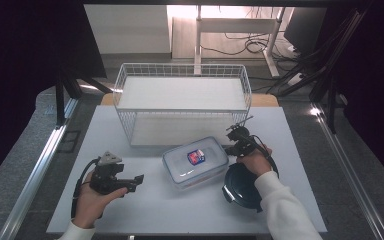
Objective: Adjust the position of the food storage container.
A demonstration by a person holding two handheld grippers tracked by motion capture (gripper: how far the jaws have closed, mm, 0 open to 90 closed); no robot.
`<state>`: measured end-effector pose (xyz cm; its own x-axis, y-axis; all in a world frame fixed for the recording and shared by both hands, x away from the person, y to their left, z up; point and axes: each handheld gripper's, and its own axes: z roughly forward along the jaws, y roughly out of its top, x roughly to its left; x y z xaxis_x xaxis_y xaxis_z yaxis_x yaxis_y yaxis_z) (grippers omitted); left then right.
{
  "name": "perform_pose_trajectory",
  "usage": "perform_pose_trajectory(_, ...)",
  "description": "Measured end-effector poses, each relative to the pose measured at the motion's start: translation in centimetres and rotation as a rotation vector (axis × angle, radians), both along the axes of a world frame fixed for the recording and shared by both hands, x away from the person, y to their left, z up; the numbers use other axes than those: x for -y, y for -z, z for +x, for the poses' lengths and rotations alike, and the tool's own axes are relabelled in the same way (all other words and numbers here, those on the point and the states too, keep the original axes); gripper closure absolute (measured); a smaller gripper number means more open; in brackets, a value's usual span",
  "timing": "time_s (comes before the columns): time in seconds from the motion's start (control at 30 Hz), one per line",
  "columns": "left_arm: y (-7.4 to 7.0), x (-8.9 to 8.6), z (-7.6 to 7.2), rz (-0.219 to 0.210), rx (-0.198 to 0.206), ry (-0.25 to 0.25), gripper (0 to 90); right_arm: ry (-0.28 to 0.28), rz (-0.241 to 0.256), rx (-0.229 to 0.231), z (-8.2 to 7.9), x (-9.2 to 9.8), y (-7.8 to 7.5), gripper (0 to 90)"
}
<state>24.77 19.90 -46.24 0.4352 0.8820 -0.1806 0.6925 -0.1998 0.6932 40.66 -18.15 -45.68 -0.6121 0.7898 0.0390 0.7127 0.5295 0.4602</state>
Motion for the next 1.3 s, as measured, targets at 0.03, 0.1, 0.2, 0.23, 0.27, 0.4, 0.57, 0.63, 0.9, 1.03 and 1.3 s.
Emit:
perform_pose_trajectory(0.03,0.0,0.0,0.0,-0.001,-0.001,0.000,17.4,-0.004,-0.006,0.002,0.0,0.0,0.0,89.0)
perform_pose_trajectory(0.1,0.1,0.0,0.1,0.003,-0.004,-0.005,17.4,-0.011,-0.012,0.004,-0.2,-0.3,0.0,89.0)
perform_pose_trajectory(0.2,0.1,0.1,0.2,0.007,-0.005,-0.006,17.4,-0.046,-0.014,-0.002,-0.7,-1.0,0.0,88.9)
perform_pose_trajectory(0.23,0.2,0.1,0.2,0.008,-0.004,-0.006,17.4,-0.056,-0.018,0.001,-0.8,-1.2,0.0,89.0)
perform_pose_trajectory(0.27,0.2,0.1,0.3,0.011,-0.004,-0.006,17.4,-0.072,-0.019,0.004,-1.1,-1.6,-0.1,89.0)
perform_pose_trajectory(0.4,0.3,-0.2,0.3,0.013,-0.004,-0.015,17.4,-0.101,-0.034,0.012,-1.9,-2.6,-0.1,88.9)
perform_pose_trajectory(0.57,0.3,-0.4,0.3,0.011,-0.005,-0.020,17.5,-0.113,-0.042,0.018,-2.6,-3.1,-0.1,88.9)
perform_pose_trajectory(0.63,0.4,-0.4,0.4,0.013,-0.008,-0.019,17.5,-0.122,-0.047,0.019,-2.9,-3.4,-0.1,88.9)
perform_pose_trajectory(0.9,0.5,-0.5,0.4,0.012,-0.011,-0.025,17.5,-0.155,-0.049,0.013,-3.8,-4.5,0.0,88.9)
perform_pose_trajectory(1.03,0.6,-0.6,0.5,0.013,-0.015,-0.029,17.5,-0.189,-0.057,0.012,-4.4,-5.4,0.1,88.9)
perform_pose_trajectory(1.3,0.7,-0.7,0.6,0.013,-0.019,-0.030,17.5,-0.215,-0.057,0.010,-5.2,-6.5,0.3,88.9)
